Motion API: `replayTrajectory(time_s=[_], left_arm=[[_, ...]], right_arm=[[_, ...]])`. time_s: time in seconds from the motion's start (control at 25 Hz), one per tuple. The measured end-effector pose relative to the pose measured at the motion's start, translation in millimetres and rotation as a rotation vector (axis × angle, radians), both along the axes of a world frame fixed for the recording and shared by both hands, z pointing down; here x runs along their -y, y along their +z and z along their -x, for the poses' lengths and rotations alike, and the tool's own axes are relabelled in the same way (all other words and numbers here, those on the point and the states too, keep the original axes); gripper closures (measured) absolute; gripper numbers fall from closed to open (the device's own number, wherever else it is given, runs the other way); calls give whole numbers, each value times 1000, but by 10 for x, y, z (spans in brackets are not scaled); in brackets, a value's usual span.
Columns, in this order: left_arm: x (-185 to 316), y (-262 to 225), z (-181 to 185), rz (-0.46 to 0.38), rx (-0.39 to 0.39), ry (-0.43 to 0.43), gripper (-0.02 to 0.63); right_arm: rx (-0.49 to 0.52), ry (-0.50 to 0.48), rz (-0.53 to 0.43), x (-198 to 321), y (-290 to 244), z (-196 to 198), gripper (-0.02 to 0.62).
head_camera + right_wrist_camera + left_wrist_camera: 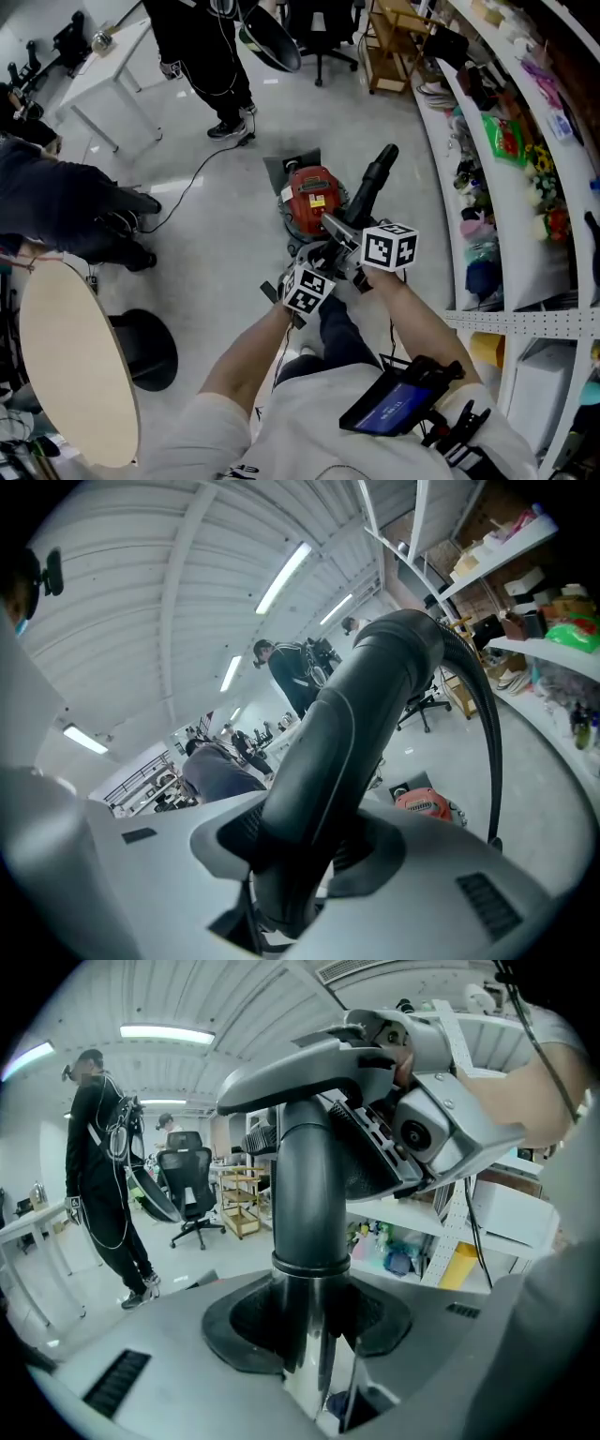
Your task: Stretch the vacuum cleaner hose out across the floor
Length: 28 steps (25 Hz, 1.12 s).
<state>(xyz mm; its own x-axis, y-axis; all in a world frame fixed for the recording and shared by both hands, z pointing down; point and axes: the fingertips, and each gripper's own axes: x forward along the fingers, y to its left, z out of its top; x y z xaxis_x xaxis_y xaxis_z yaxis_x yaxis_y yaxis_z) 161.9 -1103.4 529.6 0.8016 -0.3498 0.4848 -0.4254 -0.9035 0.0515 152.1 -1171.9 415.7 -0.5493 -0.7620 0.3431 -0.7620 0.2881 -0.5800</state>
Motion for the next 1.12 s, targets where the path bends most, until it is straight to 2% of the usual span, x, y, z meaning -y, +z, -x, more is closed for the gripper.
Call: replayTrajectory(time_s=[0.28, 0.68, 0.88, 1.12], left_arm=[[-709, -271, 5, -24, -2, 55, 466], [-1790, -326, -519, -1, -8, 174, 466], [-2431, -323, -767, 9, -12, 173, 466], [-3232, -330, -973, 20, -7, 119, 466]], right_arm=[[15, 73, -12, -719, -284, -57, 442], [-50, 174, -24, -1796, -379, -552, 443], [-69, 163, -30, -2431, -385, -759, 443], [-59, 120, -16, -3218, -394, -951, 443]])
